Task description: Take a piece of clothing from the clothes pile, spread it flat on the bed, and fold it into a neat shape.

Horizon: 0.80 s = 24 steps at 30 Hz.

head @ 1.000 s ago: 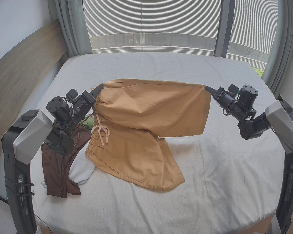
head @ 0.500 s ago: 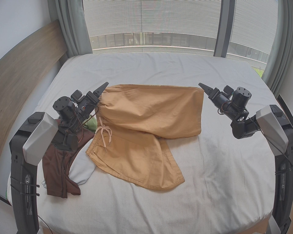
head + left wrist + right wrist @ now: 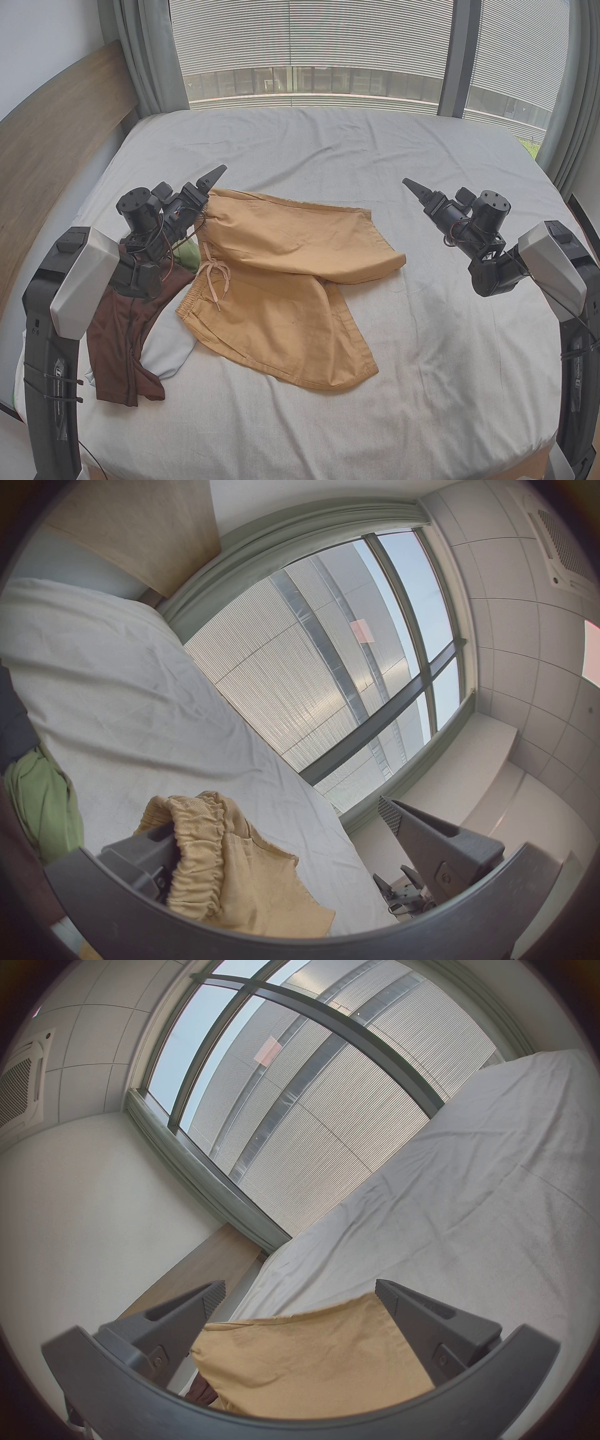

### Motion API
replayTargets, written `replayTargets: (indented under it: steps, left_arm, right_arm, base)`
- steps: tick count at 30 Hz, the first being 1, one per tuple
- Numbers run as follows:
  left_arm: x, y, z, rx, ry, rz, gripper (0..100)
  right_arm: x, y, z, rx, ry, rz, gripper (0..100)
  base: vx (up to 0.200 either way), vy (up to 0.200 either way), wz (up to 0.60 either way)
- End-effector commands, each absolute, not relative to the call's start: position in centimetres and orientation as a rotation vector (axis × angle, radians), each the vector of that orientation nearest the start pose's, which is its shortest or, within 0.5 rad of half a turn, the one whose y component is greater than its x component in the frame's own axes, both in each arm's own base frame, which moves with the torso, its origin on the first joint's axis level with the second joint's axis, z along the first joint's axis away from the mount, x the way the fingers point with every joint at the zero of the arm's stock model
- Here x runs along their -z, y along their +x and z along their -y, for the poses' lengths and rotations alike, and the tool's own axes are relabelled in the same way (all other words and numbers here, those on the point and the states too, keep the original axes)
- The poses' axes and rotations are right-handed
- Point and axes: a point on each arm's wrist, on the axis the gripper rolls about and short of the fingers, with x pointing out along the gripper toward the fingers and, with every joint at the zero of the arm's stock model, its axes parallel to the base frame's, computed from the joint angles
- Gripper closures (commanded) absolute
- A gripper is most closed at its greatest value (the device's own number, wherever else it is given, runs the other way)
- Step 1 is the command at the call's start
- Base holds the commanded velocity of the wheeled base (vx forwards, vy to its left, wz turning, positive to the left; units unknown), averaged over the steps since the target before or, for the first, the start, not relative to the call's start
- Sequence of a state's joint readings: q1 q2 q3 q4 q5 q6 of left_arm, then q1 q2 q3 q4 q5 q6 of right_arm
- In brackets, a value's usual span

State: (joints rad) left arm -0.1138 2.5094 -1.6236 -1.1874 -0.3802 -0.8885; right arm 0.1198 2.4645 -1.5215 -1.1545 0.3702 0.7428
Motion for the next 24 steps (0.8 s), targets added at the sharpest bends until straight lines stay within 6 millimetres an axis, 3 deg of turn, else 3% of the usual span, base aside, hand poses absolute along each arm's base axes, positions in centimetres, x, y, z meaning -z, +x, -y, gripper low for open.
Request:
replayTargets:
  steps: [1, 9, 19, 24]
  left_arm:
    - [-12.6, 50.3, 5.9, 0.531, -0.826, 0.052, 0]
    - [-12.6, 50.3, 4.3, 0.438, -0.799, -0.005, 0]
    - [-10.1, 49.8, 3.4, 0.342, -0.643, -0.060, 0]
    - [-10.2, 49.5, 3.6, 0.345, -0.636, -0.065, 0]
  right_arm:
    - [-12.3, 46.5, -8.2, -0.575, 0.694, 0.003, 0]
    - [-10.0, 44.1, -10.3, -0.602, 0.652, -0.071, 0]
    - [-7.0, 43.1, -12.5, -0.629, 0.610, -0.148, 0]
    - [-6.5, 42.9, -12.9, -0.635, 0.609, -0.163, 0]
  base:
    - [0.000, 0.000, 0.00]
    - [0.000, 0.000, 0.00]
    - [0.000, 0.000, 0.00]
    - [0.000, 0.000, 0.00]
